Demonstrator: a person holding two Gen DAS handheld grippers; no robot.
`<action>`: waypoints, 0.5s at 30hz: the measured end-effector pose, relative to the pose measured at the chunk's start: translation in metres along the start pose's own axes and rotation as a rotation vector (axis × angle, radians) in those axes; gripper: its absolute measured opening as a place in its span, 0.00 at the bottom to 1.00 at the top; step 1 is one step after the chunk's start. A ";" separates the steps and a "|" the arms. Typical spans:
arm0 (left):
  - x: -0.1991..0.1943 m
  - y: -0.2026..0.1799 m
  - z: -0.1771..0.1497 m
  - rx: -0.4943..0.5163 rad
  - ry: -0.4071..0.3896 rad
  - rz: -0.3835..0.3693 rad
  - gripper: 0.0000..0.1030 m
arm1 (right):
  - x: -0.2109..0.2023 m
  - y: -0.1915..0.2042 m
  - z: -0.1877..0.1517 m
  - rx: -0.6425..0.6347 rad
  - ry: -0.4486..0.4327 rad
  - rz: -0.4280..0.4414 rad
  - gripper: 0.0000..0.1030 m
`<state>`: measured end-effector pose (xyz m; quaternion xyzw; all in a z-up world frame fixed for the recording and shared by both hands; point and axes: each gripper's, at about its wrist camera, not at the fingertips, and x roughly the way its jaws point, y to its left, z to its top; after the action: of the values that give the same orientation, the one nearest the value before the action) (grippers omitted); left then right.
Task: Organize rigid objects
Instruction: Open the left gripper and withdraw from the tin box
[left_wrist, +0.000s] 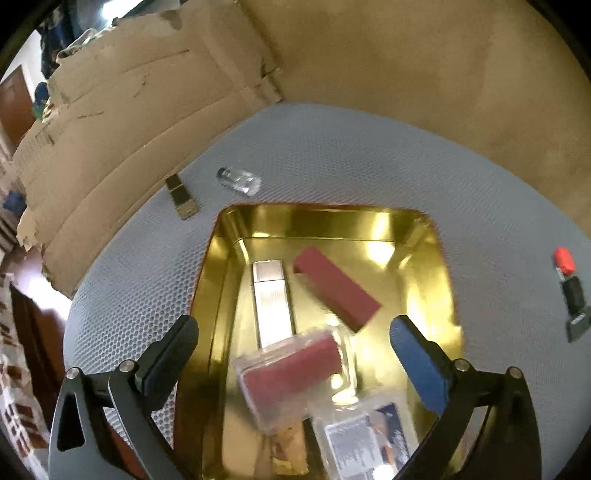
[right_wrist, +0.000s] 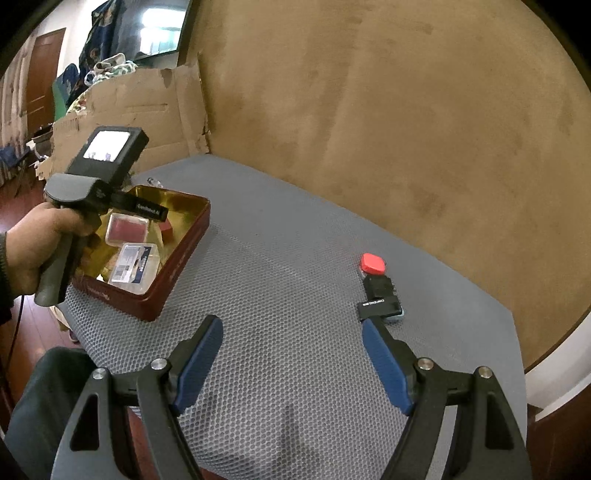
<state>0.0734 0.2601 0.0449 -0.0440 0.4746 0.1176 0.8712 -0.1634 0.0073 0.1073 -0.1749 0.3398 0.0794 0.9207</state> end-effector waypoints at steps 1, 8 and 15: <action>-0.008 -0.001 -0.001 0.004 -0.021 0.003 1.00 | 0.001 0.000 0.000 0.002 0.003 -0.003 0.78; -0.077 -0.014 -0.013 0.023 -0.204 -0.149 1.00 | 0.012 -0.003 -0.006 0.027 0.035 0.000 0.78; -0.116 -0.029 -0.078 0.074 -0.251 -0.233 1.00 | 0.048 -0.035 -0.015 0.116 0.082 0.050 0.78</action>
<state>-0.0434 0.1988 0.0986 -0.0516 0.3577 0.0031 0.9324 -0.1269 -0.0298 0.0746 -0.1158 0.3853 0.0752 0.9124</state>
